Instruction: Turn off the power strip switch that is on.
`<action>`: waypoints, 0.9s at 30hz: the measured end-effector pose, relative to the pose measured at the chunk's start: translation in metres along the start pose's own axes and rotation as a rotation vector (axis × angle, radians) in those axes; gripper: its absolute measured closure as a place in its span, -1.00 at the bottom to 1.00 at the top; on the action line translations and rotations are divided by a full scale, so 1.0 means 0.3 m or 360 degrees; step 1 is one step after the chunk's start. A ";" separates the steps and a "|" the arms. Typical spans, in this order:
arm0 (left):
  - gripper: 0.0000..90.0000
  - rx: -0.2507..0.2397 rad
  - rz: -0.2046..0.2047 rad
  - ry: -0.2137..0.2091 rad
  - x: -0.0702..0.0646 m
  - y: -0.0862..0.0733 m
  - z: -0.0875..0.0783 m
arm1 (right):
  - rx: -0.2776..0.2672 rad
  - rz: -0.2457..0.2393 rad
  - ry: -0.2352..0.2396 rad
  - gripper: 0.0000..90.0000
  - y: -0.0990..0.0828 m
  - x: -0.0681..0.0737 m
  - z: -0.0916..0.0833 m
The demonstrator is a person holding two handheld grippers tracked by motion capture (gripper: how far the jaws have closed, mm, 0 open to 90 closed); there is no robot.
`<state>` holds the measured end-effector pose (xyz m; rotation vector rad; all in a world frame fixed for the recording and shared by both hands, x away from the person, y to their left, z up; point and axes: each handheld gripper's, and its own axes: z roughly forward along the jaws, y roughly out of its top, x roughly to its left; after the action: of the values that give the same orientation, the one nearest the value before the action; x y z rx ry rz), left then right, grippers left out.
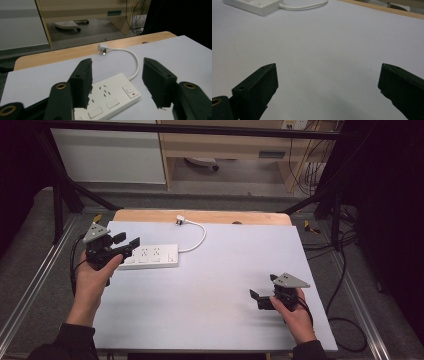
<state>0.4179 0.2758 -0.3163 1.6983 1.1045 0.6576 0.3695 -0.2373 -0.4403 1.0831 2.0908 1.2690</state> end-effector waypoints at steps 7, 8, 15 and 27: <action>0.44 0.0029 -0.0016 -0.0012 0.008 -0.009 -0.001 | 0.0000 -0.0019 0.0015 -0.93 0.003 0.007 0.000; 0.48 0.0029 -0.0016 -0.0012 0.008 -0.009 -0.001 | -0.0001 -0.0016 0.0016 -0.93 0.003 0.008 -0.001; 0.80 0.0042 -0.0062 -0.0073 0.022 -0.048 0.023 | -0.0004 -0.0022 0.0023 -0.93 0.005 0.010 -0.001; 0.99 0.0103 -0.0097 -0.0053 0.051 -0.122 0.073 | -0.0005 -0.0026 0.0023 -0.93 0.006 0.010 0.000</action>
<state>0.4290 0.2845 -0.3593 1.7172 1.1603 0.5588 0.3684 -0.2345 -0.4388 1.0566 2.1030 1.2758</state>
